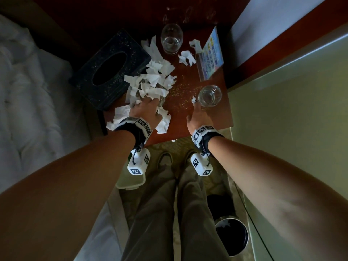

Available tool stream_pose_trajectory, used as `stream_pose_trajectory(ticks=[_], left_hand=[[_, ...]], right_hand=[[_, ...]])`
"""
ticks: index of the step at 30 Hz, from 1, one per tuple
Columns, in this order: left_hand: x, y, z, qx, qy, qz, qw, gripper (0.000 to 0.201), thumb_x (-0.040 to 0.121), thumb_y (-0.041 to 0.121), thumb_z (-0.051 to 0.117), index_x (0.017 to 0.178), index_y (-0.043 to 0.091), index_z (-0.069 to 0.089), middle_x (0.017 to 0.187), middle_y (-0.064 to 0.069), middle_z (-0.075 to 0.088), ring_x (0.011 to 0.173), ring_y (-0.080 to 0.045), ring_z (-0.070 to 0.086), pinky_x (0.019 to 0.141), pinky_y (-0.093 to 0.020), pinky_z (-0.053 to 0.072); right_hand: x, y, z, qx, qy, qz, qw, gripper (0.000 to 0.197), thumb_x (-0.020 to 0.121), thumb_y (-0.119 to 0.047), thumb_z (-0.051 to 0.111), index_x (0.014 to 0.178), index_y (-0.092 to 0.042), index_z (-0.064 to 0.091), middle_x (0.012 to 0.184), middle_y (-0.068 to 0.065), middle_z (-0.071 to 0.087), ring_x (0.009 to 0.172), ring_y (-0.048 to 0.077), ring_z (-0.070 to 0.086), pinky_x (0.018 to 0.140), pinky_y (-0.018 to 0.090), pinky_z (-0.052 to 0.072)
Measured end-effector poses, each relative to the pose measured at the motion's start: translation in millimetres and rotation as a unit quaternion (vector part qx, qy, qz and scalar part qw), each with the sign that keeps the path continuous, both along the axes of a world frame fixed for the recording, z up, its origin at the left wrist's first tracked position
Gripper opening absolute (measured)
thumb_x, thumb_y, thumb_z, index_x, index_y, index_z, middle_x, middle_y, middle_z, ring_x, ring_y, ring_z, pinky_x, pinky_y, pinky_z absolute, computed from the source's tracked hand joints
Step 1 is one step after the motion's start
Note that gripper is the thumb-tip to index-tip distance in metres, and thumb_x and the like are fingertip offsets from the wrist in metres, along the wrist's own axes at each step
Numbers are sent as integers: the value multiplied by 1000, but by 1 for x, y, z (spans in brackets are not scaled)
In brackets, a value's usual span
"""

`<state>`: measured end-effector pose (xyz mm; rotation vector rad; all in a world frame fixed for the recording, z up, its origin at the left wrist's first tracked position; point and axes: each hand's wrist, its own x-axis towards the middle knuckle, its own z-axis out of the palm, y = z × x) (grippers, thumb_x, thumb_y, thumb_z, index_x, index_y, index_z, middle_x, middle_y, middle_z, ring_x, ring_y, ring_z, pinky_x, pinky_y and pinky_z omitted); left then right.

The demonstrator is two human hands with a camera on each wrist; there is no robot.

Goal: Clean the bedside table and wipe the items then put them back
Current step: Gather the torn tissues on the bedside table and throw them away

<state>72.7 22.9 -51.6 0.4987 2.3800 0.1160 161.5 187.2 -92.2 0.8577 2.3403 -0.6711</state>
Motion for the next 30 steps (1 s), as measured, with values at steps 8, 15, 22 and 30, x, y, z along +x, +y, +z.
stream_pose_trajectory(ticks=[8,15,22,30], left_hand=[[4,-2,-32,-32,-42,-102,993,73,85,37,69,146,30,28,148,-4,38,118,-36,56,94,-45,47],[3,2,-47,-4,-25,-102,994,57,86,30,68,136,26,41,132,-5,55,112,-32,59,87,-41,48],[3,4,-56,-38,-32,-98,994,33,90,23,61,123,23,57,128,-7,54,112,-34,58,87,-42,49],[2,-5,-46,-2,-20,-54,998,35,92,22,58,127,21,53,132,-3,50,111,-33,59,90,-42,50]], right_hand=[[-24,-12,-15,93,-9,10,996,46,101,-11,39,143,-6,23,112,16,68,101,35,65,74,39,46],[-37,-4,-18,101,-30,39,994,34,103,-11,36,135,-1,38,121,18,62,109,35,63,85,40,51],[-36,-3,-11,57,-46,56,996,43,89,-11,60,125,-11,38,110,14,66,102,36,64,82,43,51],[-34,-6,-5,-33,67,35,997,13,94,-16,54,104,-10,50,82,7,61,81,29,65,66,32,49]])
